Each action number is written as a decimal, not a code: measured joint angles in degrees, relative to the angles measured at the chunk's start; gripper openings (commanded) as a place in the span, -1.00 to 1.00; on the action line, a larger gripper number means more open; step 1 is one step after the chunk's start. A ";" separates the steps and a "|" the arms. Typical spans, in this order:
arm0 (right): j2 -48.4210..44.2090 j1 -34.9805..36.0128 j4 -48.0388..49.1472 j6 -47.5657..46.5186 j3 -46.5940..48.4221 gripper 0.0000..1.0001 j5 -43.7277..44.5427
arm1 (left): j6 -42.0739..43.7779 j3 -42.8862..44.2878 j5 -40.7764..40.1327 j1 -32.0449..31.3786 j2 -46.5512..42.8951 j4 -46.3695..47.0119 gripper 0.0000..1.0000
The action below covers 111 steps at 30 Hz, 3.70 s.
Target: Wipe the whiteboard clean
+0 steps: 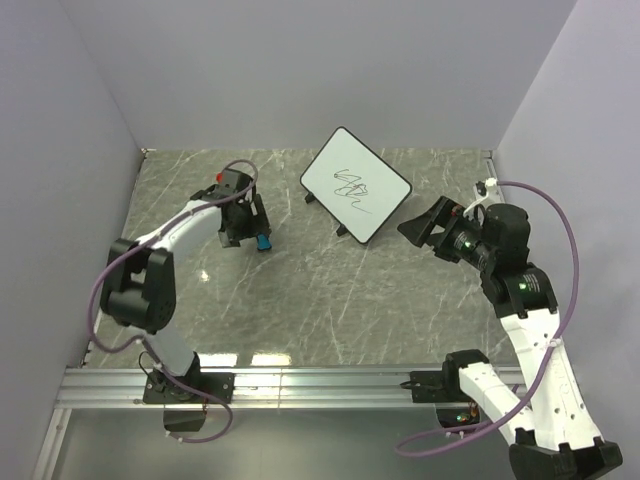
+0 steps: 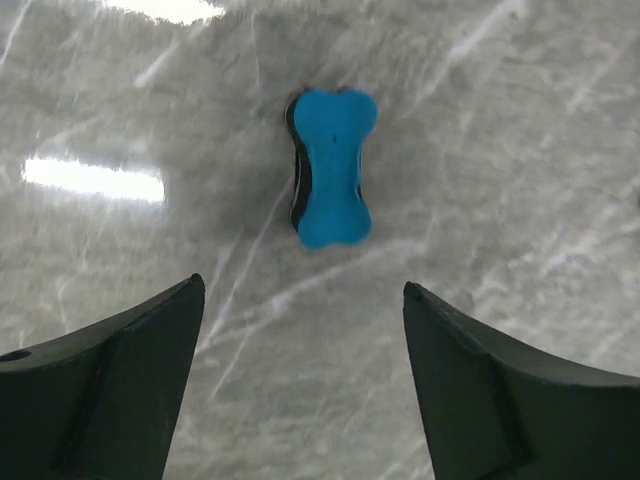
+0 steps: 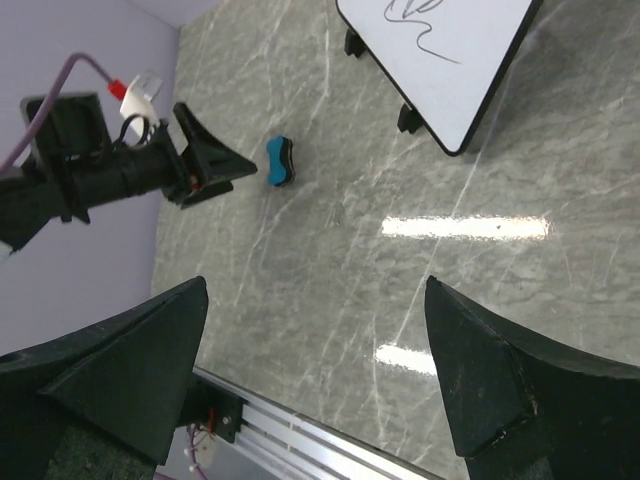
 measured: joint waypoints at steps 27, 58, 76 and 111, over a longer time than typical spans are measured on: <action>16.98 0.87 -1.38 -4.42 11.17 0.90 3.96 | 1.49 11.04 -1.16 -1.51 18.60 1.81 -0.77; 83.23 -3.41 -5.64 -12.52 64.89 0.64 -5.14 | 3.17 20.65 6.51 -5.33 9.49 -7.98 -0.99; 76.28 1.86 3.54 -13.11 49.22 -1.00 -11.13 | 4.55 29.33 8.17 -5.20 16.61 -8.98 -0.99; 78.09 15.82 7.15 -12.09 44.87 -1.00 -22.77 | 4.44 23.74 11.34 -5.66 15.52 2.21 -0.99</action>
